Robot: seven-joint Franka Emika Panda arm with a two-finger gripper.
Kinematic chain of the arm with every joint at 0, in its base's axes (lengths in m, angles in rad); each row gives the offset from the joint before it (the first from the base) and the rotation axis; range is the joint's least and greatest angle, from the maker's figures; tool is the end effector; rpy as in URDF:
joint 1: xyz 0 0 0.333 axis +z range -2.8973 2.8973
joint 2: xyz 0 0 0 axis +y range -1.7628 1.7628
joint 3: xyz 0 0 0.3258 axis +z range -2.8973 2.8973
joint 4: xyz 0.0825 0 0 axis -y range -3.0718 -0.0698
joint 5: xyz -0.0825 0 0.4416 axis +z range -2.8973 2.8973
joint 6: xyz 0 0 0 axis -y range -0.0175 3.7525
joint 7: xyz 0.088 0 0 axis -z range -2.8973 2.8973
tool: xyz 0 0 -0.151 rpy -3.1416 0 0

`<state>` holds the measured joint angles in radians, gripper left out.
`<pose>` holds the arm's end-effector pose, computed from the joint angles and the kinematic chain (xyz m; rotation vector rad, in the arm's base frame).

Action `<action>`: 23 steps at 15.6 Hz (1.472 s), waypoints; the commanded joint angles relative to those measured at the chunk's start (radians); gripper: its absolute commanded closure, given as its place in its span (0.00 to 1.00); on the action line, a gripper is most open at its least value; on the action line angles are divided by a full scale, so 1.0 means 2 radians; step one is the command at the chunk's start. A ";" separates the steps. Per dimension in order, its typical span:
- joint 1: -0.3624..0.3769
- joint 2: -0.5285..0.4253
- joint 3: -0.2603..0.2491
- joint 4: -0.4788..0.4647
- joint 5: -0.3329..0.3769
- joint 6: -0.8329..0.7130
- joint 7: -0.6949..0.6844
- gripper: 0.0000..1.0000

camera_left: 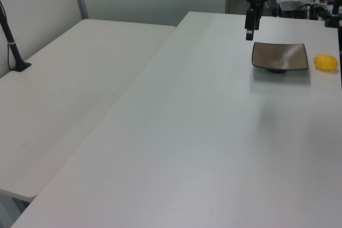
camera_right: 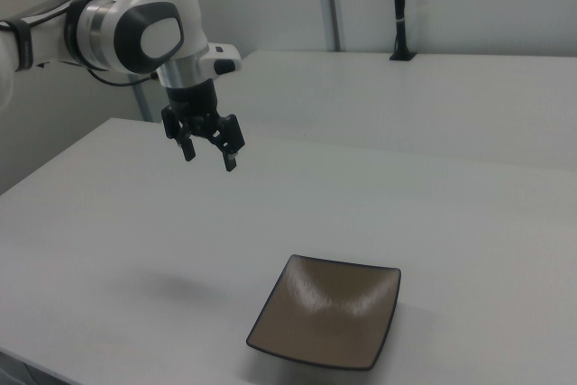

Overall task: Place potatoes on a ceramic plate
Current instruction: 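Move the gripper over the yellow potato beside the plate and lower it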

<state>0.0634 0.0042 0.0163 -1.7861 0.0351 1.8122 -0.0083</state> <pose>0.6218 0.0541 0.4939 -3.1040 -0.1242 -0.0321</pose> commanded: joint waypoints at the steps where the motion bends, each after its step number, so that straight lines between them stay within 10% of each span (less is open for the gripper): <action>1: -0.015 -0.019 -0.001 -0.005 0.009 0.004 -0.004 0.00; 10: -0.023 -0.043 -0.003 -0.029 0.002 0.010 -0.006 0.00; 23: -0.125 -0.218 -0.029 -0.260 -0.047 0.033 -0.101 0.00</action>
<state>-0.1668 -0.3587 0.0041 -2.1714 -0.0092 1.8123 -0.1353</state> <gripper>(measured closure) 0.000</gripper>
